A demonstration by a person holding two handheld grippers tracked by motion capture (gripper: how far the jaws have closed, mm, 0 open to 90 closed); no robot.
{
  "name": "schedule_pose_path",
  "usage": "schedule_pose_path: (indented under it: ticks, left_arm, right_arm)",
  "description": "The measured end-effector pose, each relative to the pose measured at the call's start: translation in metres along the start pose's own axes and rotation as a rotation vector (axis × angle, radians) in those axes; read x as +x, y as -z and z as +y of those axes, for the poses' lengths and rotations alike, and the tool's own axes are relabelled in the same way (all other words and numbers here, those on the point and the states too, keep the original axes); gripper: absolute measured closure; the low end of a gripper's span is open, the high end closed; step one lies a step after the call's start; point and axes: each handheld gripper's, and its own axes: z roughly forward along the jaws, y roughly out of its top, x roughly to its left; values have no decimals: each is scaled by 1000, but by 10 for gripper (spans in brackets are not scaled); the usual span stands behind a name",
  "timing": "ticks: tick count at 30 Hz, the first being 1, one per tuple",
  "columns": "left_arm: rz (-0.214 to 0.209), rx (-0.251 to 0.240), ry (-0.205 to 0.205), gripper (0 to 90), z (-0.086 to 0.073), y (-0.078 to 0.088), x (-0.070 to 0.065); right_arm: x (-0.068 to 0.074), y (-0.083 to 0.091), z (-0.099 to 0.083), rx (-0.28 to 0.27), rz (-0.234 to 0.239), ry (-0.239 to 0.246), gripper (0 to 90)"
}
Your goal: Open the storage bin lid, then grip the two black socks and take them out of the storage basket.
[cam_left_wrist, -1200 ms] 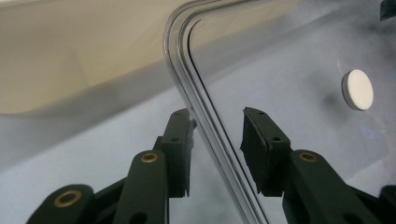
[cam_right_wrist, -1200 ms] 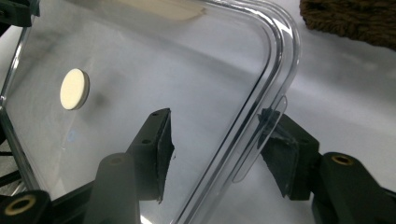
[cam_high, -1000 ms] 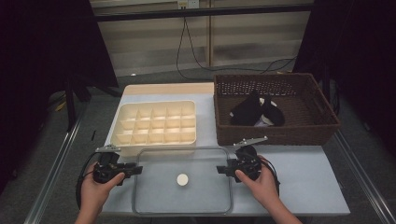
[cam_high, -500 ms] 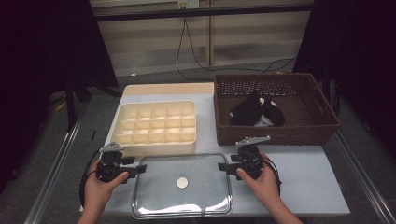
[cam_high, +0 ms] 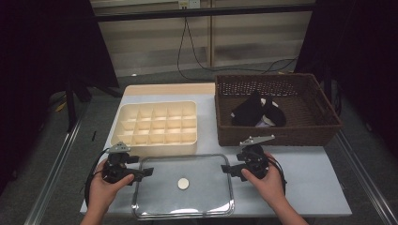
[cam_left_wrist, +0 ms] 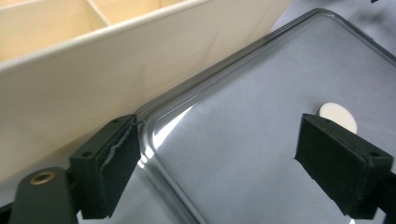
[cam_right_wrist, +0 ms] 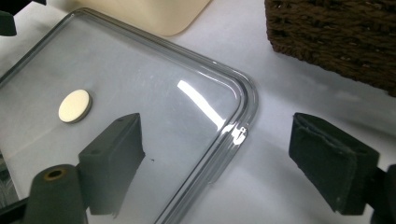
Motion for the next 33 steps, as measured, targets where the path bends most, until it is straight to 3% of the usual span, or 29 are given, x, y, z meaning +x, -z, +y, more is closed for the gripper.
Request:
schedule_pose_path:
  ticks: [12,33]
  left_arm:
    - [-54,-10,-33,103,8,-7,-9]
    - [-153,14,-91,96,26,-30,-20]
  right_arm:
    - [-2,11,-6,6,-5,31,119]
    - [-12,31,-21,-17,-16,18,75]
